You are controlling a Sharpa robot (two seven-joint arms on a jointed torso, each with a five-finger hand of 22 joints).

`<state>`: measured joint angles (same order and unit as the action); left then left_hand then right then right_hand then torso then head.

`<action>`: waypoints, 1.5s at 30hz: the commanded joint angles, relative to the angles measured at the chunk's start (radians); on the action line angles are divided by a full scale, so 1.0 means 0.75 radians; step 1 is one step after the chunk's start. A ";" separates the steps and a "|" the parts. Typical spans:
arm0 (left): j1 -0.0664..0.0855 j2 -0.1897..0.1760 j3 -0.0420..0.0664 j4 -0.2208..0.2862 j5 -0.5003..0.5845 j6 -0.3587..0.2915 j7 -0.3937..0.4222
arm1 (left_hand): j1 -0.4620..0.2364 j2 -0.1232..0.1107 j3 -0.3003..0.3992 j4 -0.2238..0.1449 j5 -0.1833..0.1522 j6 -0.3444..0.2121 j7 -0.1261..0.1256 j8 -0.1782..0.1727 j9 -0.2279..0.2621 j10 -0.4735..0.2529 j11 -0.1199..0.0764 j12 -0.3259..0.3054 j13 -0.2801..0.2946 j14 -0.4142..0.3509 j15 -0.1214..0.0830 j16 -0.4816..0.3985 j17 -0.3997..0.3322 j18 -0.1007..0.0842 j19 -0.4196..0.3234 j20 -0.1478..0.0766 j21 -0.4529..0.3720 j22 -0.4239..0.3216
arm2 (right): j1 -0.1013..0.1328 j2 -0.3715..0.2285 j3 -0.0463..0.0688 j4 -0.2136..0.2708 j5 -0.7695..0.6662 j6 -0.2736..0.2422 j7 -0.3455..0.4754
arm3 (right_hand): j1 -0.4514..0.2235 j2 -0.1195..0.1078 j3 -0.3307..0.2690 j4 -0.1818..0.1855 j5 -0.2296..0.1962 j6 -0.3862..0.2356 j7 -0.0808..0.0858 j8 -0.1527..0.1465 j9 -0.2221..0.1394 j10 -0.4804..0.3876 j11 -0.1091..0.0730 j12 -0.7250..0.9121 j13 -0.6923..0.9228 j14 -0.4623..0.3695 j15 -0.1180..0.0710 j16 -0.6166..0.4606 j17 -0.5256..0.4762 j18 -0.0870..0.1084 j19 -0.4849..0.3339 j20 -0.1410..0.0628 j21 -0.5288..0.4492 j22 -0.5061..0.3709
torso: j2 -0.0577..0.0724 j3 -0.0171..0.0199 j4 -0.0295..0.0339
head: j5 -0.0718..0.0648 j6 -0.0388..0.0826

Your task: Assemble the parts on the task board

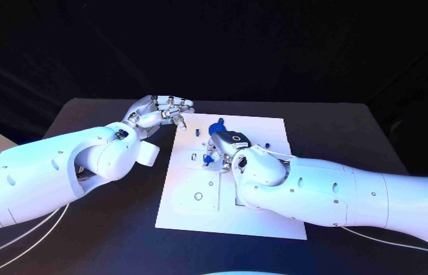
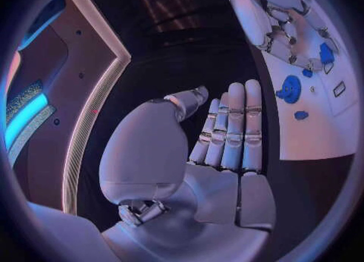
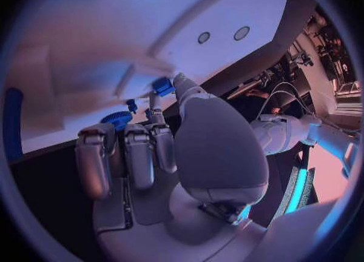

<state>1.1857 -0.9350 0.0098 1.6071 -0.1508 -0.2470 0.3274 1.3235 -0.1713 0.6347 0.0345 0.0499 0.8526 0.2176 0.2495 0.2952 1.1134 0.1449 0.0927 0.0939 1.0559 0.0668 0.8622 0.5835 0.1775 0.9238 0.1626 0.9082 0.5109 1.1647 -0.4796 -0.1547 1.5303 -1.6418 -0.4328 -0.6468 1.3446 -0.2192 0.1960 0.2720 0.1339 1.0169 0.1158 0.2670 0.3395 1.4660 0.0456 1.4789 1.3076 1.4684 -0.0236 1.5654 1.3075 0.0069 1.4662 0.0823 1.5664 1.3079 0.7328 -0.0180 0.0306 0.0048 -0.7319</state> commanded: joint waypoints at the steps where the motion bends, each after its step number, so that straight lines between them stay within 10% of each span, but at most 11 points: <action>1: 0.001 0.003 0.001 0.002 -0.004 0.023 0.006 | -0.013 -0.005 0.002 -0.008 -0.001 -0.014 0.010 0.003 0.001 -0.003 0.006 -0.006 0.001 -0.009 0.003 0.001 -0.001 0.008 -0.008 -0.001 0.007 0.002 | -0.002 0.004 -0.002 -0.003 -0.015 0.044 -0.006 | 0.022 0.006 0.001 0.008 -0.002 0.000 -0.001 0.013 0.005 0.040 -0.011 -0.006 0.245 0.134 -0.008 0.002 0.340 -0.009 0.139 -0.006 0.006 0.350 | 0.000 -0.0002 0.0006 | 0.001 -0.001; 13: 0.001 0.003 0.001 0.001 -0.004 0.023 0.006 | -0.013 -0.005 0.002 -0.008 -0.001 -0.014 0.010 0.003 0.001 -0.003 0.006 -0.006 0.001 -0.009 0.003 0.001 -0.001 0.008 -0.008 -0.001 0.007 0.002 | -0.002 0.010 -0.002 -0.009 -0.014 0.018 -0.001 | 0.044 0.043 0.019 0.020 0.028 -0.001 -0.008 0.042 0.024 0.048 -0.017 0.003 0.252 0.134 -0.014 0.003 0.342 -0.009 0.139 -0.011 0.006 0.350 | 0.000 -0.0002 -0.0002 | 0.001 -0.002; 29: 0.001 0.002 0.000 0.000 -0.004 0.021 0.005 | -0.013 -0.005 0.002 -0.008 -0.001 -0.014 0.010 0.003 0.001 -0.003 0.006 -0.006 0.001 -0.009 0.003 0.001 -0.001 0.008 -0.008 -0.001 0.007 0.002 | -0.002 -0.003 -0.002 0.006 -0.035 0.017 0.005 | 0.193 0.036 0.288 -0.108 0.145 -0.010 -0.012 0.106 0.061 0.047 -0.024 0.001 0.254 0.134 -0.022 0.003 0.342 -0.009 0.139 -0.022 0.006 0.350 | -0.001 0.0008 -0.0001 | 0.001 -0.002; 45: 0.001 -0.006 -0.001 -0.001 -0.004 0.018 0.003 | -0.013 -0.005 0.002 -0.008 -0.001 -0.014 0.010 0.003 0.001 -0.003 0.006 -0.006 0.001 -0.009 0.003 0.001 -0.001 0.008 -0.008 -0.001 0.007 0.002 | -0.002 -0.099 -0.001 0.087 0.082 -0.237 0.240 | 0.144 0.023 0.327 -0.111 0.145 -0.016 -0.013 0.116 0.067 0.053 -0.024 0.007 0.258 0.135 -0.021 0.003 0.343 -0.009 0.139 -0.021 0.006 0.350 | -0.003 0.0007 -0.0042 | 0.006 0.005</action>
<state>1.1856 -0.9404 0.0084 1.6054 -0.1512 -0.2462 0.3252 1.3223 -0.1725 0.6378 0.0314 0.0499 0.8506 0.2163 0.2495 0.2951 1.1134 0.1449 0.0927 0.0939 1.0559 0.0668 0.8622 0.5833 0.1776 0.9234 0.1622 0.9114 0.5111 1.1635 -0.5520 -0.1557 1.5903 -1.6269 -0.5269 -0.5648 1.4650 -0.2052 0.4338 0.1888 0.2402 1.0025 0.1052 0.3412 0.3720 1.4666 0.0321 1.4789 1.3073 1.4647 -0.0344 1.5654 1.3080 0.0068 1.4662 0.0750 1.5663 1.3074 0.7311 -0.0174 0.0287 0.0089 -0.7293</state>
